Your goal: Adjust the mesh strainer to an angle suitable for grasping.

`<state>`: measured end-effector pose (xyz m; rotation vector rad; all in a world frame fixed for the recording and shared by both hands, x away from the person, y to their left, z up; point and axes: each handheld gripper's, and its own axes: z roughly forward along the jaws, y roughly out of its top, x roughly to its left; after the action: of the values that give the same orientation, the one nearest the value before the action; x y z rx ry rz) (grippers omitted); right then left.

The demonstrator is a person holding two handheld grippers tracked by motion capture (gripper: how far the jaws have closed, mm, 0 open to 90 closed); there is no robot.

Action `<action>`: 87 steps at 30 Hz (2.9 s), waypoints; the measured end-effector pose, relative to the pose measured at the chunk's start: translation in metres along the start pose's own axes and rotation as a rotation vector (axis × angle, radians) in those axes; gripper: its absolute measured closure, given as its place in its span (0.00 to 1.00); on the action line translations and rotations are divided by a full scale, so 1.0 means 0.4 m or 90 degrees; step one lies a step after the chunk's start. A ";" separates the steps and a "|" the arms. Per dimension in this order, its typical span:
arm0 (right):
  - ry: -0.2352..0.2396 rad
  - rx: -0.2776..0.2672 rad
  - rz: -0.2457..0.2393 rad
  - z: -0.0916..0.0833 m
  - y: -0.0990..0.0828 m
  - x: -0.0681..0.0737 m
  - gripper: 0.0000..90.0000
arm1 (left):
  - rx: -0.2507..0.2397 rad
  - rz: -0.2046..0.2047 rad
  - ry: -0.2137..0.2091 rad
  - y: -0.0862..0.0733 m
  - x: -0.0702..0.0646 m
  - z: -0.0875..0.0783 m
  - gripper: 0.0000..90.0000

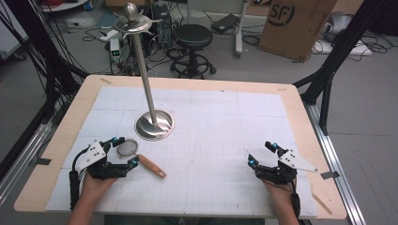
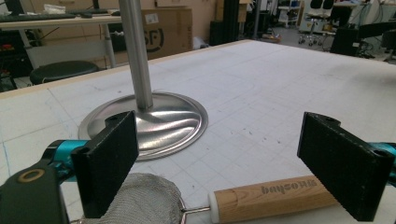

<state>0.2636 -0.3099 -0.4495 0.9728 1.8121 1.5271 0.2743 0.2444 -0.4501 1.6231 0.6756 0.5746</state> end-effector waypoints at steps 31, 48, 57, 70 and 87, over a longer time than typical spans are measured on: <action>-0.001 -0.006 -0.006 -0.002 -0.001 0.003 0.16 | 0.012 0.024 -0.011 0.011 -0.006 -0.002 0.14; 0.001 -0.004 -0.007 -0.002 -0.001 0.003 0.16 | 0.073 0.064 -0.070 0.078 -0.019 0.024 0.15; 0.001 -0.005 -0.005 -0.002 -0.001 0.002 0.16 | 0.156 0.113 -0.120 0.112 -0.035 0.059 0.16; -0.001 -0.004 -0.009 -0.001 -0.001 0.002 0.16 | 0.283 0.171 -0.177 0.099 -0.057 0.114 0.22; -0.001 -0.003 -0.004 -0.001 -0.001 0.002 0.16 | 0.397 0.230 -0.211 0.086 -0.065 0.153 0.30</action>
<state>0.2626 -0.3095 -0.4497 0.9643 1.8084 1.5258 0.3024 0.1798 -0.4253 2.3885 0.3222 0.3451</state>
